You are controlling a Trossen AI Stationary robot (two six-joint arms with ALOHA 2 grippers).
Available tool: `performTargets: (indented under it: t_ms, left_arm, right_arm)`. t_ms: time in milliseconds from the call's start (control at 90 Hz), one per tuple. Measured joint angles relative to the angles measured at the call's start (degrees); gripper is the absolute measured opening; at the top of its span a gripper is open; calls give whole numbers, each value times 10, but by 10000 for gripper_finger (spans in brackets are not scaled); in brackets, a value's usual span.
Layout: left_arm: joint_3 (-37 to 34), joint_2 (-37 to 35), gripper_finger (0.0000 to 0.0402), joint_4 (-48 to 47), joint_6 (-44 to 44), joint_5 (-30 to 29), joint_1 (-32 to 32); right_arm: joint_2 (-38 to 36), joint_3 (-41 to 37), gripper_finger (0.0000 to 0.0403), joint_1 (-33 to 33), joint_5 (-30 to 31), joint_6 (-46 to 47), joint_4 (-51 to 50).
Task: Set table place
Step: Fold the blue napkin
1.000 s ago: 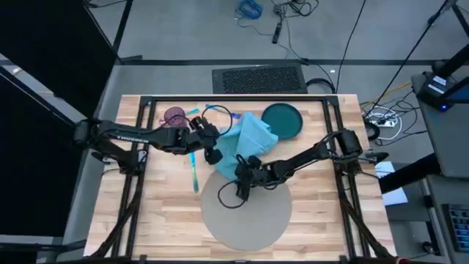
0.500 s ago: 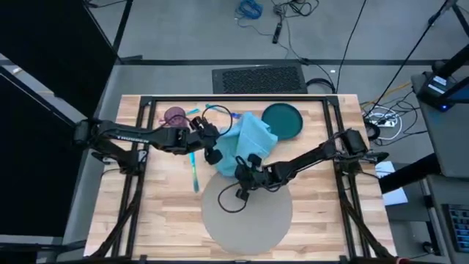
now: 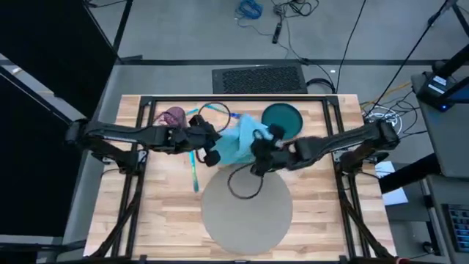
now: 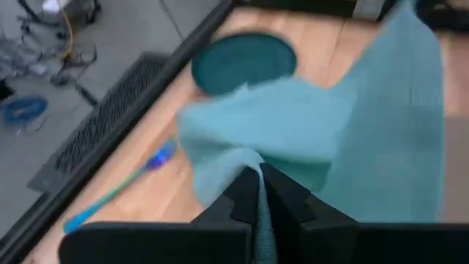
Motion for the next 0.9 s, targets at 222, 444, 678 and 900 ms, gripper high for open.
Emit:
performTargets:
  t_ms: [222, 444, 678, 900]
  left_arm:
    - [43, -68, 0, -33, -5, 0, -9]
    - [58, -99, 0, -34, -5, 46, -21]
    - [58, -92, 23, -69, 53, 78, -23]
    - [58, -62, 93, -67, 70, 79, -23]
  right_arm:
    - [-58, 73, 0, -17, 13, -68, 2]
    - [-56, 156, 0, -16, 16, -122, 1]
    - [-54, 159, 0, -16, 22, -118, -18]
    - [-54, 159, 0, -16, 23, -113, -25]
